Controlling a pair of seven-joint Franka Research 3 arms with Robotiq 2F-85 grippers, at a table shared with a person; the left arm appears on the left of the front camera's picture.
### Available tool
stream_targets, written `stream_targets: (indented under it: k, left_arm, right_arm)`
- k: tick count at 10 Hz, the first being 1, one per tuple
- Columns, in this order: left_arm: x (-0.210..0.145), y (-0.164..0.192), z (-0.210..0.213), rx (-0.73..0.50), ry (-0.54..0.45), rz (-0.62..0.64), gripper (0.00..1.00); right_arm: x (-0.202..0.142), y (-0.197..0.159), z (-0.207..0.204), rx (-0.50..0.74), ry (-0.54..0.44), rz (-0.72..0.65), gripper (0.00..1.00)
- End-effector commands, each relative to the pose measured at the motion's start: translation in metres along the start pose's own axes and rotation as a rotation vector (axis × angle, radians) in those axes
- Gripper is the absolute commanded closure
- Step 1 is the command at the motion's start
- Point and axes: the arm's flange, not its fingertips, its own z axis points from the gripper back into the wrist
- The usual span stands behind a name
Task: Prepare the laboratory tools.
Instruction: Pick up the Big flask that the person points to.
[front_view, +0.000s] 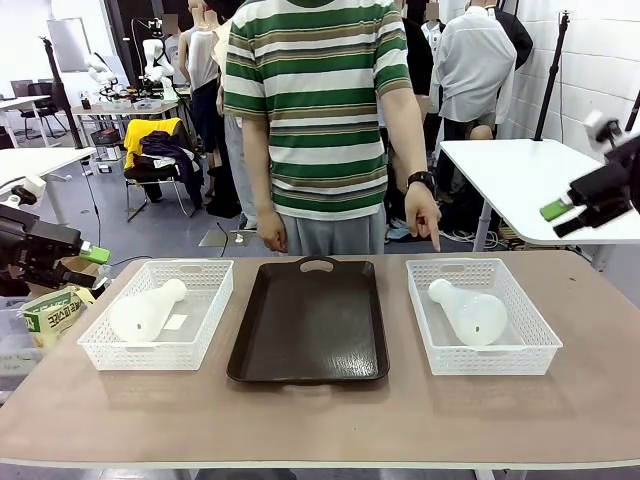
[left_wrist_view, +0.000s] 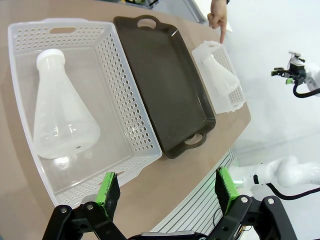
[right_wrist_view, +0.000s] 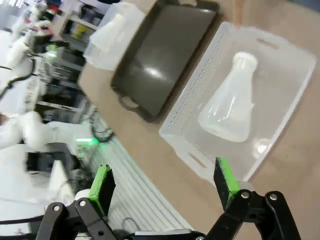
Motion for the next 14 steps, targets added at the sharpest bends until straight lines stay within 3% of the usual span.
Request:
stream_targets:
  k: [1, 3, 6, 10, 14]
  left_arm:
    - [0.001, 0.002, 0.000, -0.016, -0.010, -0.005, 0.00]
    - [0.001, 0.002, 0.000, -0.016, -0.010, -0.005, 0.00]
    - [0.001, 0.002, 0.000, -0.016, -0.010, -0.005, 0.00]
    - [0.001, 0.002, 0.000, -0.016, -0.010, -0.005, 0.00]
    - [0.001, 0.002, 0.000, -0.016, -0.010, -0.005, 0.00]
  right_arm:
    - [0.041, 0.042, -0.033, -0.265, 0.092, 0.104, 0.00]
    - [0.085, 0.045, -0.096, -0.446, 0.292, 0.183, 0.00]
    - [0.108, 0.014, -0.183, -0.630, 0.421, 0.287, 0.00]
    - [0.118, -0.018, -0.222, -0.710, 0.440, 0.263, 0.00]
    - [0.116, -0.030, -0.247, -0.654, 0.482, 0.193, 0.00]
